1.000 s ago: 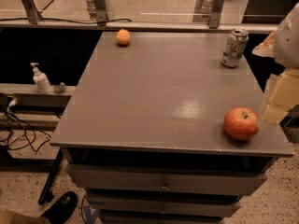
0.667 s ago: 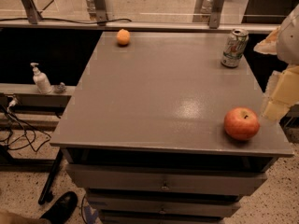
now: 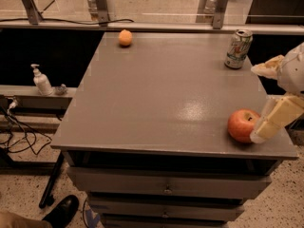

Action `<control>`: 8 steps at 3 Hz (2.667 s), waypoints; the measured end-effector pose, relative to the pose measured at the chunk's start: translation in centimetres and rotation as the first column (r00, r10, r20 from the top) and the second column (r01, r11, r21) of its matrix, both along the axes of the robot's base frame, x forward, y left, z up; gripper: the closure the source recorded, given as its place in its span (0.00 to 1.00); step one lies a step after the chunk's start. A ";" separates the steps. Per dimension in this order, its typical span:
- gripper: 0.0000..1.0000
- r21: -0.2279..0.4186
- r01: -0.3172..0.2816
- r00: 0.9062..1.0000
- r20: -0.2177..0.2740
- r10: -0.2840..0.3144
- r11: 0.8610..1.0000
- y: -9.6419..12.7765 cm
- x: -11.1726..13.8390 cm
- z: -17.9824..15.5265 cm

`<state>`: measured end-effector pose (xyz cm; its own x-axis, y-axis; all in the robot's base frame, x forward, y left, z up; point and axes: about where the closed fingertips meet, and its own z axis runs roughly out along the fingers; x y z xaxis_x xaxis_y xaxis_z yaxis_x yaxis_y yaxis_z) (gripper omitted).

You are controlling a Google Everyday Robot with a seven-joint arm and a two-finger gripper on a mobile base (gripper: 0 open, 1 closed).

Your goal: Move apple near orange

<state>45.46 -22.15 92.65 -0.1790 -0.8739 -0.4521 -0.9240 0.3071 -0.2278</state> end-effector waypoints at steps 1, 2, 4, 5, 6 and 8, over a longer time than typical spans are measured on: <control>0.00 0.080 -0.017 1.000 0.011 0.016 0.997 0.3 0.5 -2.8; 0.00 0.134 -0.030 1.000 0.004 0.030 0.991 0.7 1.2 -5.2; 0.39 0.153 -0.068 0.998 0.012 0.067 0.986 0.2 1.5 -7.7; 0.63 0.159 -0.091 0.996 0.031 0.087 0.983 0.1 2.4 -7.2; 0.86 0.188 -0.119 0.992 0.059 0.110 0.975 1.9 4.7 -5.2; 1.00 0.225 -0.130 0.989 0.097 0.111 0.966 6.6 8.9 -1.0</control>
Offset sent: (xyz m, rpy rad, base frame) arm 0.0198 0.0076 -0.0808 0.2007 0.0071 0.0392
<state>54.37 -15.55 91.63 -0.0319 -0.7571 -0.6525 -0.9382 0.2478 -0.2416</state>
